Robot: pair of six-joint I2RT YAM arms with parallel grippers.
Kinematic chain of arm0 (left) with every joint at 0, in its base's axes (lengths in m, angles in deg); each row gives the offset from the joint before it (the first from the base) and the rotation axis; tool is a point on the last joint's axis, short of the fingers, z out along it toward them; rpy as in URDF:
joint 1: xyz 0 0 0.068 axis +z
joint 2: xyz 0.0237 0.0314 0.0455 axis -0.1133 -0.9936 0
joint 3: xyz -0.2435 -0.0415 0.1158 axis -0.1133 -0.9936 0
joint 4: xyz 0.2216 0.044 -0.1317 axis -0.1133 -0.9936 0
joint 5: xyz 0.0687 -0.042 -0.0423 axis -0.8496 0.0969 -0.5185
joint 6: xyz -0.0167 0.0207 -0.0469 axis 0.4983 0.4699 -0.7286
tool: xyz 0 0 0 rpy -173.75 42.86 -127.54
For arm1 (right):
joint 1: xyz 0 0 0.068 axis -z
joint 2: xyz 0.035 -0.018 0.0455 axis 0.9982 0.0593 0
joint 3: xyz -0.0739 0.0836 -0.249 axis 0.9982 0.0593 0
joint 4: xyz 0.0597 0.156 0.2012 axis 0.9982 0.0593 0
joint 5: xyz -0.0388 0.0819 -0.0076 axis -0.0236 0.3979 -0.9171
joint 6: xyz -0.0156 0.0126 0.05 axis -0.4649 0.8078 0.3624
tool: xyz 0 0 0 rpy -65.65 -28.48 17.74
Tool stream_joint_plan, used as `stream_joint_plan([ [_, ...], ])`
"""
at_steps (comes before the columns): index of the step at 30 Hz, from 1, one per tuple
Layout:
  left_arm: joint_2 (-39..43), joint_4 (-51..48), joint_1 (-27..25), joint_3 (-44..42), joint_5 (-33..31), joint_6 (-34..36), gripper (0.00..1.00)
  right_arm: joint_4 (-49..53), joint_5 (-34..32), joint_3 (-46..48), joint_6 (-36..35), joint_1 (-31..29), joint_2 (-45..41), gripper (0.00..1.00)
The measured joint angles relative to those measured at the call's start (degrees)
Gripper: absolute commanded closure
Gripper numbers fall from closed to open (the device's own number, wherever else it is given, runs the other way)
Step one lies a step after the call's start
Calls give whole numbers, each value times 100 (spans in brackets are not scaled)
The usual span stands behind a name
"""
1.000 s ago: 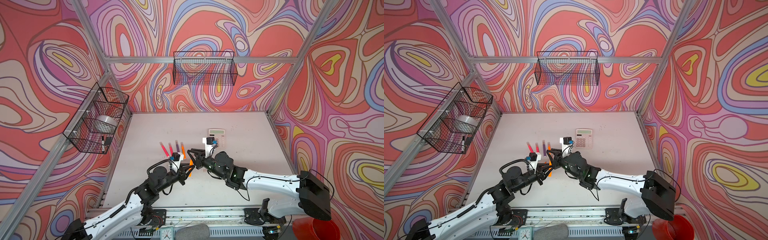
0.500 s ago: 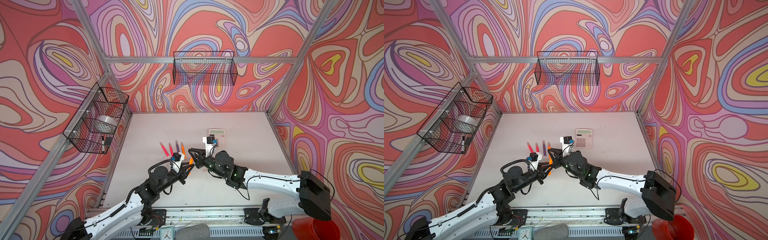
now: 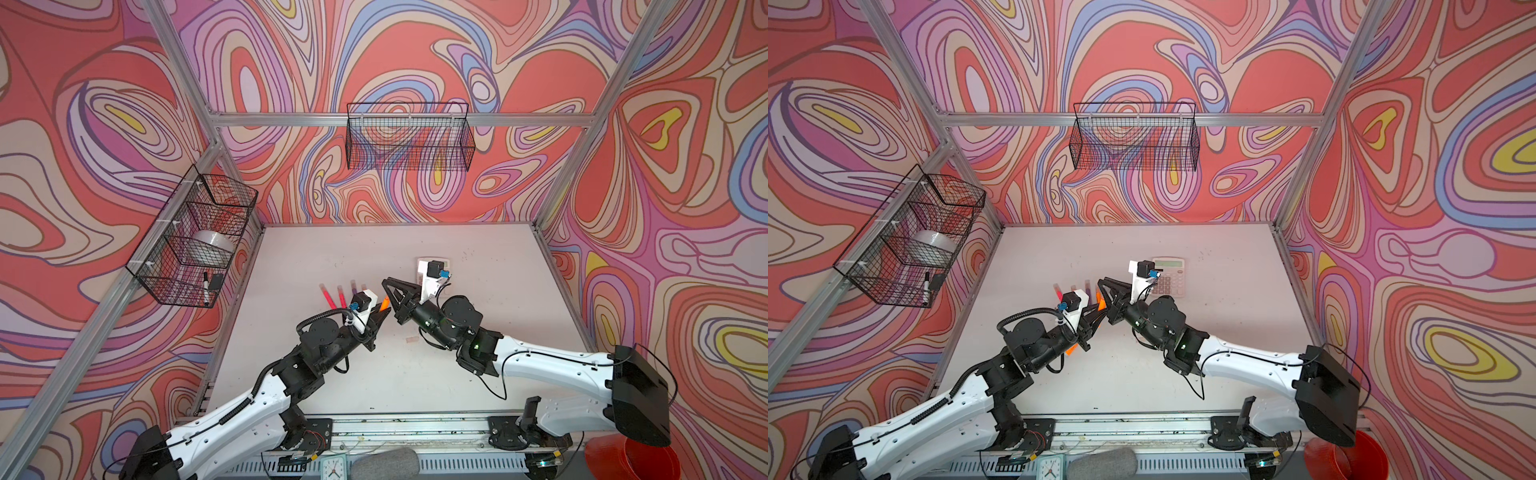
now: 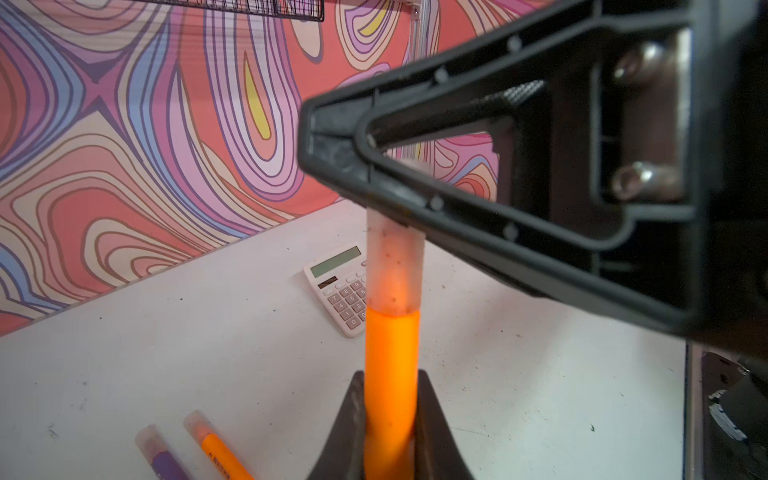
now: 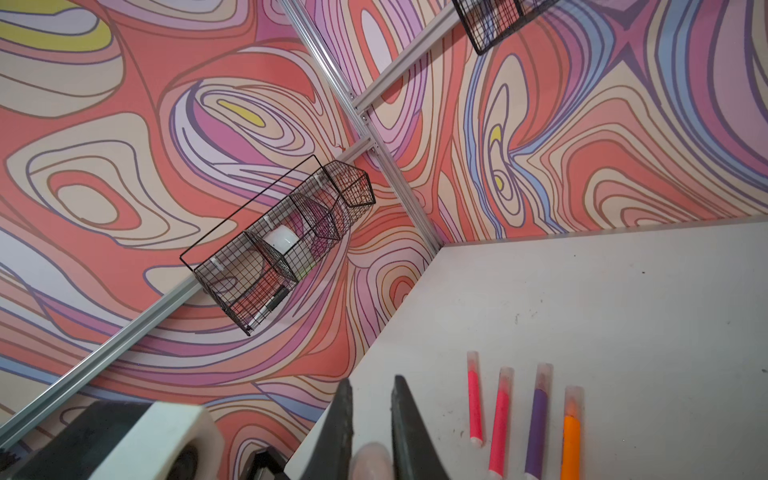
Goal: Insert the pens into the pen caps
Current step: 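Press the pink cap down over the highlighter with the right gripper, then keep pressing the cap down with the right gripper while the left tilts the highlighter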
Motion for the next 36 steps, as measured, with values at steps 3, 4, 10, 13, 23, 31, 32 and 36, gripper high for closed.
stream_joint_plan([
  [3, -9, -2, -2, 42, -101, 155, 100, -118, -26, 0, -66, -7, 35, 100],
  [4, -17, -7, -11, 59, -157, 203, 100, -166, -44, 0, -85, -13, 59, 100],
  [10, -44, -251, -13, 214, -376, 380, 100, -457, -280, 37, -138, -90, 236, 100],
  [13, -44, -466, 70, 323, -345, 435, 100, -627, -431, 55, -140, -140, 330, 100],
  [23, -188, -2365, 675, 1220, 553, 444, 100, -1134, -680, 219, 42, -232, 619, 100],
  [31, -260, -2798, 699, 1292, 782, 485, 100, -1746, -667, 669, 306, -280, 675, 100],
  [32, -269, -2809, 699, 1292, 793, 494, 100, -1851, -667, 717, 330, -280, 695, 100],
  [36, -302, -2959, 715, 1292, 815, 507, 100, -2321, -734, 826, 431, -352, 920, 100],
])
